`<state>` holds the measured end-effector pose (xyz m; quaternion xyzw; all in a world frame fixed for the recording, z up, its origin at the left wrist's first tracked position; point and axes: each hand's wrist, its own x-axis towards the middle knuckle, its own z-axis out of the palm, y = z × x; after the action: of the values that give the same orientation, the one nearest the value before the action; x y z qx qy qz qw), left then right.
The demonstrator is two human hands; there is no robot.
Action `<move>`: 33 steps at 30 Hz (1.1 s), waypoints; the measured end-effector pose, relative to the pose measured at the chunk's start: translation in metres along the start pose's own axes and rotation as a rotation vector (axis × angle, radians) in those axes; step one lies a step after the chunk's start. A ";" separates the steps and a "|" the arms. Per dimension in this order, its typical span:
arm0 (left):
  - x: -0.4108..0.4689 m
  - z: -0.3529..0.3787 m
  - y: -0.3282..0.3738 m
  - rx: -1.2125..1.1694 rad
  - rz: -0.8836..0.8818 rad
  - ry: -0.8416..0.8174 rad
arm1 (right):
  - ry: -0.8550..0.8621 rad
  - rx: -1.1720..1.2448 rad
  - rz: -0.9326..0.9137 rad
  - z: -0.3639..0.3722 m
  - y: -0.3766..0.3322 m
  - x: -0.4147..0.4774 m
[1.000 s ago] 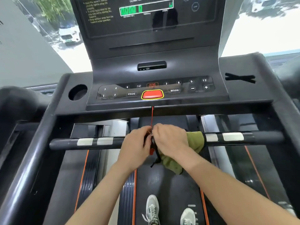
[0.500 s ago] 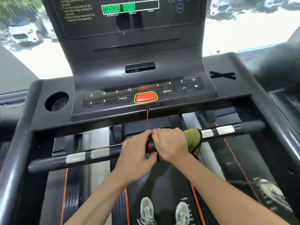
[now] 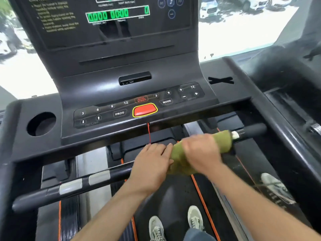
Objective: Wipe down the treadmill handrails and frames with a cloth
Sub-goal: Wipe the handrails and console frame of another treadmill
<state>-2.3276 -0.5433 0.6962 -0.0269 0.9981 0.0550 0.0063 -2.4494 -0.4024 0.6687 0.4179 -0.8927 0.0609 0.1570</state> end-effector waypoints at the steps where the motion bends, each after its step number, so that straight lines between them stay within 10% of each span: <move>1: -0.007 -0.001 -0.006 -0.002 -0.031 -0.003 | 0.028 0.086 -0.030 0.004 -0.023 0.001; 21: 0.192 0.016 0.172 -0.113 -0.043 -0.156 | -0.230 -0.021 -0.030 0.001 0.210 -0.004; 27: 0.122 0.019 0.119 0.066 -0.101 -0.135 | -0.099 0.133 0.114 -0.010 0.133 -0.018; 33: 0.036 0.008 0.039 0.130 -0.276 -0.107 | -0.181 0.236 -0.175 -0.007 0.002 0.015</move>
<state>-2.3659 -0.5056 0.6918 -0.1602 0.9846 -0.0099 0.0686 -2.4581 -0.4102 0.6804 0.5133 -0.8501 0.1134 0.0305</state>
